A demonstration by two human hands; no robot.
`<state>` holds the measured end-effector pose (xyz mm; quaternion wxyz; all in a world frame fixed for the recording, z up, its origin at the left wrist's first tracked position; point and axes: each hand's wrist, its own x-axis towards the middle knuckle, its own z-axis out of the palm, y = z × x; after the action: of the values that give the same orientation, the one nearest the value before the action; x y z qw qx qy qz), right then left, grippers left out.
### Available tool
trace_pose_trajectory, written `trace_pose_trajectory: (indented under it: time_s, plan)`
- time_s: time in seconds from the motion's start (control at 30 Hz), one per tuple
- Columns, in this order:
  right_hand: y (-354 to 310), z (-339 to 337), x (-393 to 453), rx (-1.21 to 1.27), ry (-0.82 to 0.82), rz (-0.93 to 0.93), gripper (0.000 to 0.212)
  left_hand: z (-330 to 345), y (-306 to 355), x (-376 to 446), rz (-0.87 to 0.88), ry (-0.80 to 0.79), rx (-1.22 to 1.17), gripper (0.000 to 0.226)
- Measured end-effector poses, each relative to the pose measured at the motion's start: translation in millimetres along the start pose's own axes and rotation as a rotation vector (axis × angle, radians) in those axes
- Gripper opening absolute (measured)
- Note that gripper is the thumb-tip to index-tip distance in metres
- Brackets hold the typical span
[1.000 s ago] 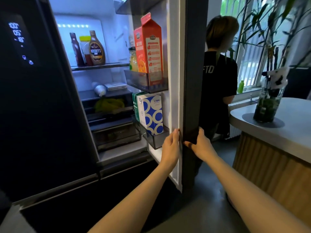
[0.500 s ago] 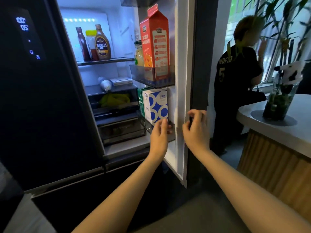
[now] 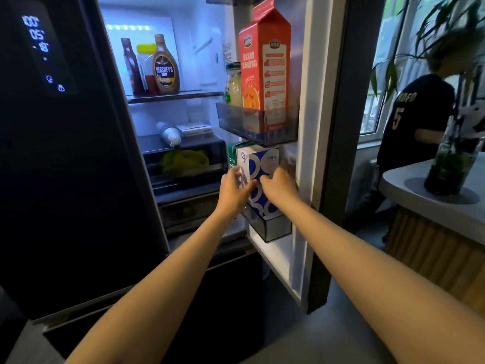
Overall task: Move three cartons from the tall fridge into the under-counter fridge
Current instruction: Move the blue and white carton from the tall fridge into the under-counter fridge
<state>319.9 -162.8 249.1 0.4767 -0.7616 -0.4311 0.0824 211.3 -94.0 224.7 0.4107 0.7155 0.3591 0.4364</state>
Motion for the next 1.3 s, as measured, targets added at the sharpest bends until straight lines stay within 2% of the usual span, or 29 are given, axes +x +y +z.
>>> trace_pose_trajectory:
  time_s: [0.1, 0.3, 0.37, 0.53, 0.8, 0.9, 0.97, 1.13, 1.3]
  plan:
    - [-2, 3, 12, 0.070, 0.009, 0.061, 0.066, 2, -9, 10, 0.006, 0.011, -0.035, 0.065]
    - [2, 5, 18, 0.007, -0.041, 0.091, 0.048, -3, -14, 18, -0.011, -0.009, -0.173, 0.062]
    - [3, 4, 17, 0.010, -0.024, 0.067, 0.050, -3, -13, 20, -0.010, -0.032, -0.185, 0.062]
    - [8, 0, 14, -0.022, 0.004, 0.034, 0.052, -4, -9, 23, -0.018, -0.110, -0.115, 0.075]
    - [13, -18, 6, -0.098, 0.030, 0.036, 0.043, -3, -4, 11, 0.023, -0.163, -0.114, 0.069]
    - [12, -24, 0, -0.093, 0.004, 0.033, 0.046, 0, 2, 3, 0.036, -0.162, -0.108, 0.066]
    - [14, -27, -7, -0.050, 0.013, 0.009, 0.050, 3, 4, -2, 0.043, -0.154, -0.108, 0.065]
    - [28, -36, -28, -0.058, 0.020, -0.167, 0.045, 4, 8, -22, 0.075, -0.121, -0.130, 0.063]
    - [39, -41, -51, -0.039, 0.018, -0.330, 0.065, 8, 17, -51, 0.085, -0.073, -0.159, 0.065]
